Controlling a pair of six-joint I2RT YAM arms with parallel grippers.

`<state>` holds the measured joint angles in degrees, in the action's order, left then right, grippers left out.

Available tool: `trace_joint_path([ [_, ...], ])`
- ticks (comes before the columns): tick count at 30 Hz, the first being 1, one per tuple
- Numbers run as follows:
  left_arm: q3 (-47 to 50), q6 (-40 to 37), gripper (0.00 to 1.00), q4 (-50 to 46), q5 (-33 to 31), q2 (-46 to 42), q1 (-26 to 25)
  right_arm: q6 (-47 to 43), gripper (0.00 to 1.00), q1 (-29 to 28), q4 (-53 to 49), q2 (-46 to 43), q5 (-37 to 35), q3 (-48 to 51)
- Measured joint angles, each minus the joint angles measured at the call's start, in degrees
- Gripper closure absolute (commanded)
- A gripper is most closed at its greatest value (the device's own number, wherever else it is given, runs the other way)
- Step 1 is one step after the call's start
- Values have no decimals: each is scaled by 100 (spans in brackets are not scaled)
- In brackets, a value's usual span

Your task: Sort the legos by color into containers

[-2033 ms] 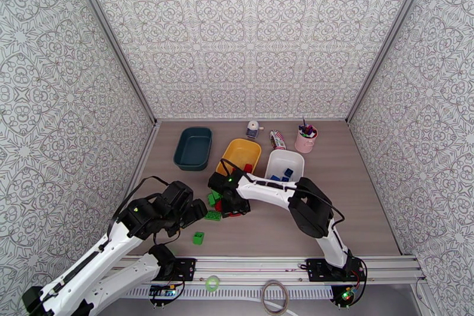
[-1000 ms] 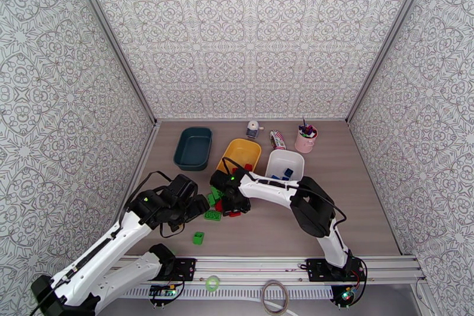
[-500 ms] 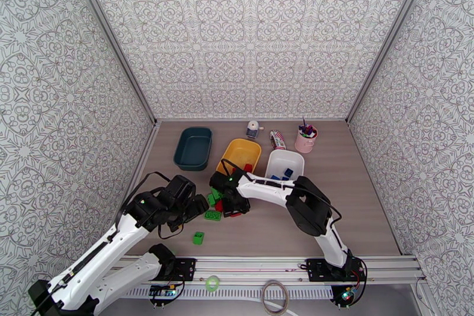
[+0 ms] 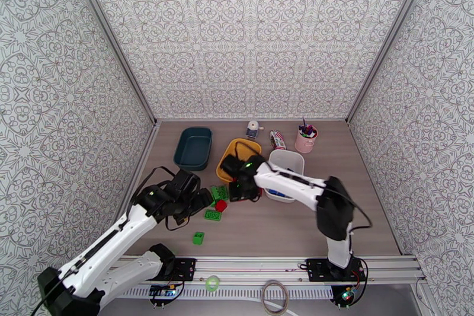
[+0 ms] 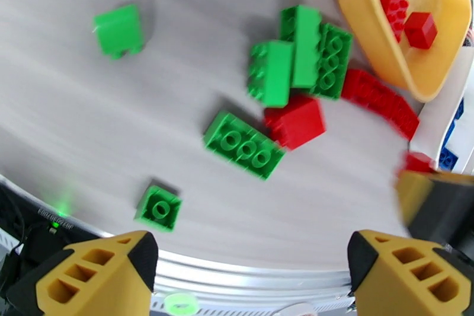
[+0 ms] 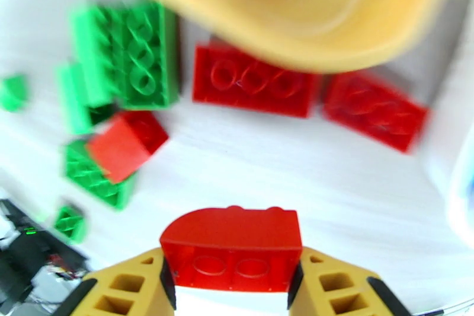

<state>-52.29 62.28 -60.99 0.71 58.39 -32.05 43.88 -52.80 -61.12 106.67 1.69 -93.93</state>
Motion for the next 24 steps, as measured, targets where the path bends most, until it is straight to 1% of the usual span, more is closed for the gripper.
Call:
trace_joint_path([
  [2, -160, -109, 10, 175, 76, 282, 85, -39, 61, 223, -61, -203, 4, -20],
  [5, -474, -308, 10, 452, 186, 789, 201, -131, 61, 625, -155, -232, 39, -162],
  [9, -929, -568, 11, 774, 321, 1456, 308, -326, 61, 1117, -391, 24, 98, -713],
  [12, -1189, -717, 11, 949, 413, 1834, 402, -457, 61, 1353, -509, 376, 186, -1316],
  [19, -1412, -920, 12, 1088, 509, 2164, 629, -730, 60, 1519, -852, 1362, 407, -2675],
  [24, -1447, -1010, 12, 1086, 560, 2210, 688, -852, 54, 1526, -1073, 1917, 522, -3318],
])
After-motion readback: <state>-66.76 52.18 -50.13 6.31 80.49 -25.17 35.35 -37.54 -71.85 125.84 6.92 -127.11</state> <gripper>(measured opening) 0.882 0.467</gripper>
